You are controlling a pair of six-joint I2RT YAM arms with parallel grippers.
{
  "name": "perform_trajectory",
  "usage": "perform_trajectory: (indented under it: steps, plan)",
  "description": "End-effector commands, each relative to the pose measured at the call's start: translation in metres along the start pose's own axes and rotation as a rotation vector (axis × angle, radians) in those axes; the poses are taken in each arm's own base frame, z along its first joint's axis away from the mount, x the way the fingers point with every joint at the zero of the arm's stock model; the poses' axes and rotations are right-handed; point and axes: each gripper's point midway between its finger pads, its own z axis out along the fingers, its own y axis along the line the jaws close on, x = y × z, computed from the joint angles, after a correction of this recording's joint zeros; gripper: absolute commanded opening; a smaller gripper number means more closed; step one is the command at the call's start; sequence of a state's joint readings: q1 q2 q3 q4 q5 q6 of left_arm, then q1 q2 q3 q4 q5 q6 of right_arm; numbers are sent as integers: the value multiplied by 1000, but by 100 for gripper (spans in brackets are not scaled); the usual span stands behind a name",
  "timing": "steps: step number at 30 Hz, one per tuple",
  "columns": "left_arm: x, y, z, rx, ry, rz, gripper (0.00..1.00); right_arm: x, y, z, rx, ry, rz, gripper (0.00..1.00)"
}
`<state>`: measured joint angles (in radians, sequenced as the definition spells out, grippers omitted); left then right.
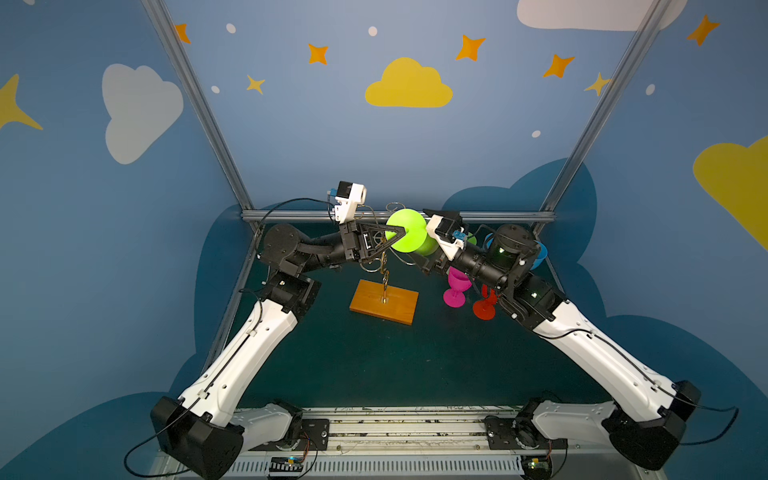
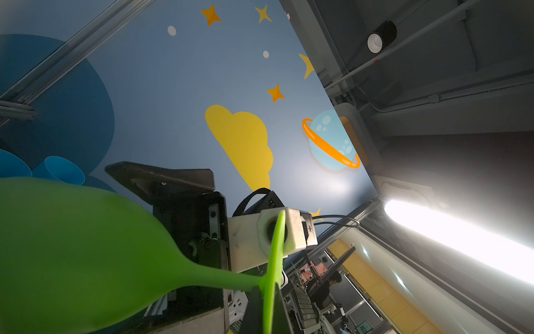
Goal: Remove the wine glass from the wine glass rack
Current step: 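Release the foot with the right gripper and regrasp the green glass bowl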
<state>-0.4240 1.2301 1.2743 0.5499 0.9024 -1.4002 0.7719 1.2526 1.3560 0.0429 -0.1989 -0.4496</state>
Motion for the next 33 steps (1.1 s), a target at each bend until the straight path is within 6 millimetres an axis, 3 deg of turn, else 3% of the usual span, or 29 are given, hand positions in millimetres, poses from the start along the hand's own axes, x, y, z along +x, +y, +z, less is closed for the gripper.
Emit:
perform_trajectory:
  steps: [1,15,23,30,33]
  plan:
    - [6,-37,-4,72,25,92,3,7,-3,4,16,25,7,90]
    - [1,-57,-7,89,6,108,3,17,9,1,-25,52,33,93]
    - [1,-51,-6,82,1,87,3,16,11,2,-35,42,63,88]
    - [-1,-44,-5,81,0,60,3,5,10,-1,-34,6,74,92]
    - [-2,-44,-4,86,-1,56,3,1,10,-3,-38,-2,79,88]
